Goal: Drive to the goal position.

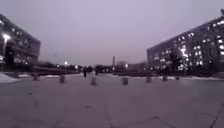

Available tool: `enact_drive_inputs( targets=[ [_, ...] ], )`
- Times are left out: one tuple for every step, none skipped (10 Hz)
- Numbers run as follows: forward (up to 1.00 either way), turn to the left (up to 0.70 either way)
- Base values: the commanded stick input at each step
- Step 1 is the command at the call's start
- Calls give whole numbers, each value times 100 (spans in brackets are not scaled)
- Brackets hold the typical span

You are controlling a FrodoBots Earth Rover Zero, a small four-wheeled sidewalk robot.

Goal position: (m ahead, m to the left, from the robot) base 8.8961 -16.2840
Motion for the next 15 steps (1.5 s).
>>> enact_drive_inputs(
  targets=[
    [100, -27],
    [100, -27],
    [100, -27],
    [100, -27],
    [100, -27],
    [100, -27],
    [100, -27],
    [100, -27],
    [100, -27],
    [100, -27],
    [100, -27],
    [100, -27],
    [100, -27],
    [100, -27],
    [100, -27]
  ],
)
